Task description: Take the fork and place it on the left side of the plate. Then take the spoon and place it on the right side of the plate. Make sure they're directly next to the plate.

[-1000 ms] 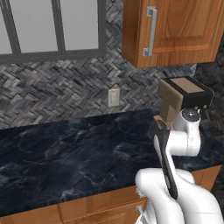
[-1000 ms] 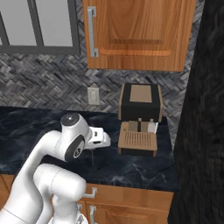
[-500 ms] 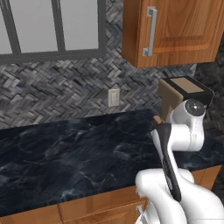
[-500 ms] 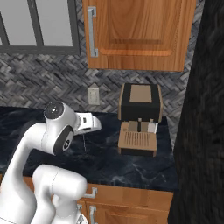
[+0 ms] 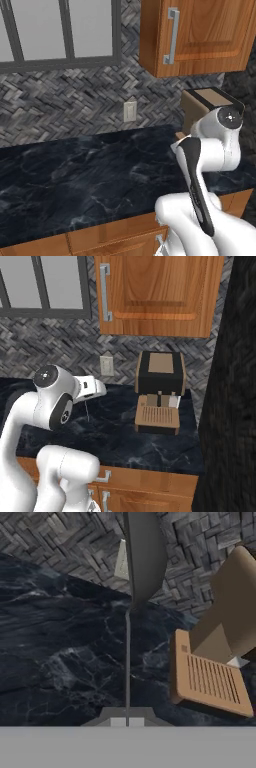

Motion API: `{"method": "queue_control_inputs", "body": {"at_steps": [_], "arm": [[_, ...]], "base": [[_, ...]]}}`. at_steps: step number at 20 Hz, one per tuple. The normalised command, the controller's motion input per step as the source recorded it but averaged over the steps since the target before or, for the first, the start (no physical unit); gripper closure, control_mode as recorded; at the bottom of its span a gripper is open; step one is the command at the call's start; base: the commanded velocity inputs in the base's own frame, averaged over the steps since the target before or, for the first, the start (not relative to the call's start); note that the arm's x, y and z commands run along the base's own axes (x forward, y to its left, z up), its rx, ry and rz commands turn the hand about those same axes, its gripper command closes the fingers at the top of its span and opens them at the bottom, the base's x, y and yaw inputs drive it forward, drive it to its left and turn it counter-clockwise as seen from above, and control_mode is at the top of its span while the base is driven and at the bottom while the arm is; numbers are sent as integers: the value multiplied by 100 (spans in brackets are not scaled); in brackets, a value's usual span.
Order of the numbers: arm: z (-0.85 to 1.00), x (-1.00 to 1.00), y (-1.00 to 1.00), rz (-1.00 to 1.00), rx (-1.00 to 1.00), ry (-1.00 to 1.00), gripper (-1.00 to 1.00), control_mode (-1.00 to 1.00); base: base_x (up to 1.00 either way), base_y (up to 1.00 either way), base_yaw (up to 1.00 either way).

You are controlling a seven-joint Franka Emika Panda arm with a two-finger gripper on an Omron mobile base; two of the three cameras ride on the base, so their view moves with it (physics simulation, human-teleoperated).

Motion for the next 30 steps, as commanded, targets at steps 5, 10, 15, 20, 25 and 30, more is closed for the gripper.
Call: {"method": "queue_control_inputs", "body": {"at_steps": [5,10,15,20,25,30], "arm": [[0,-47,4,1,-4,-17,100,-100],[0,0,0,0,0,0,100,100],[0,0,0,0,0,0,100,100],[0,0,0,0,0,0,100,100],[0,0,0,0,0,0,100,100],[0,0,0,0,0,0,100,100]], "base": [[0,0,0],[-48,0,2],[-52,4,10],[-73,21,20],[-87,22,26],[-94,15,28]]}}
